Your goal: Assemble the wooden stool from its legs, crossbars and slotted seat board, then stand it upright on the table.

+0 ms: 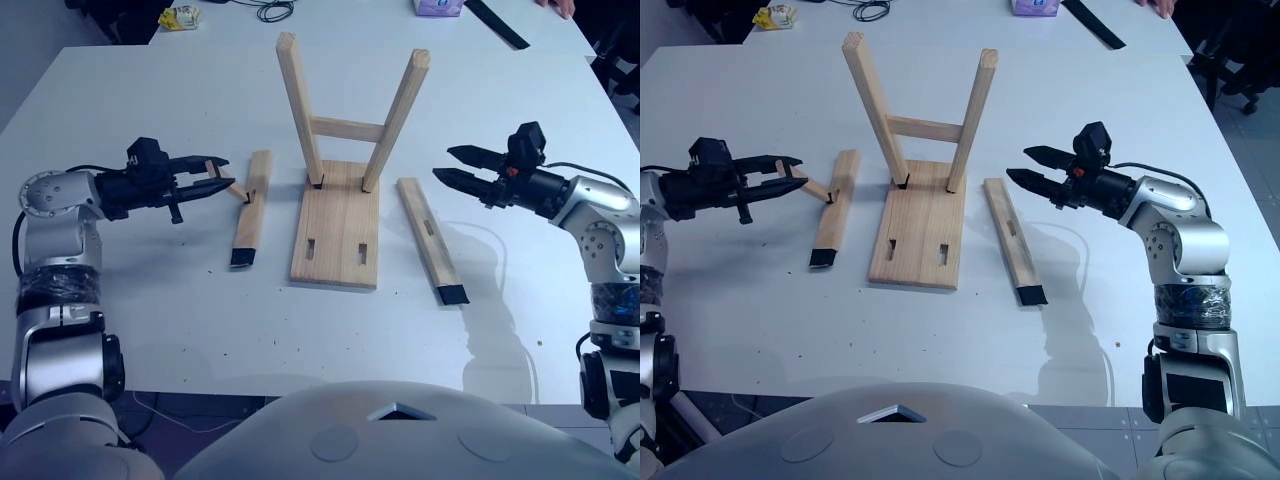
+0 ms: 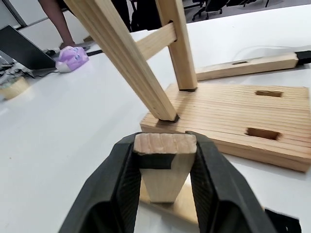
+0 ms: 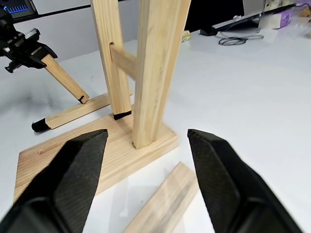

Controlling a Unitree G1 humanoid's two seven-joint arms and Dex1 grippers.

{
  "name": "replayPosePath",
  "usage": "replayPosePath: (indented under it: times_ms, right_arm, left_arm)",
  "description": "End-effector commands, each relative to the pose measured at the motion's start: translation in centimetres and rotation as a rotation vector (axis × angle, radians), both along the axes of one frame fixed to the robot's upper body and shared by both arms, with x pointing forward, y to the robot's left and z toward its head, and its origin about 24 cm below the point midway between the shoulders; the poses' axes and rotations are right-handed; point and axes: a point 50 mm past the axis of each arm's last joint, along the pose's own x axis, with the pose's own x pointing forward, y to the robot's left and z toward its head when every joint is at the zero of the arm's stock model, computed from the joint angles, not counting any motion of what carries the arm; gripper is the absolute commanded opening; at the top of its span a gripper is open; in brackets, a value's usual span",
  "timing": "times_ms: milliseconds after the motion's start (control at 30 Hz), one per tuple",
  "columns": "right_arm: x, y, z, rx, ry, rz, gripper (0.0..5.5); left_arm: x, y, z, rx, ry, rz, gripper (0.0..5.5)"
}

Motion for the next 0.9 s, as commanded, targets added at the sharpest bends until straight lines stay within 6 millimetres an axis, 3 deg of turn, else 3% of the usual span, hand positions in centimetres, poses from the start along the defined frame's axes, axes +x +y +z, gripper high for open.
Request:
replayPosePath:
  times_ms: [33, 367, 667, 900]
  right_arm:
    - [-1.4, 0.0, -1.1, 0.017, 0.028, -0.048, 3.03]
    - [-4.0, -0.2, -2.1, 0.032, 0.06, -0.102, 3.03]
    - [-4.0, 0.1, -2.1, 0.033, 0.063, -0.102, 3.03]
    - [-3.3, 0.3, -1.9, 0.022, 0.069, -0.066, 3.03]
  left_arm:
    - [-0.9, -0.5, -1.5, 0.05, 0.145, -0.061, 1.32]
    - [-1.6, -3.3, 0.4, 0.036, 0.127, -0.228, 1.32]
    - [0.1, -3.9, 2.4, 0.026, 0.031, -0.23, 1.32]
    - [-0.3, -4.5, 1.4, -0.006, 0.046, -0.229, 1.32]
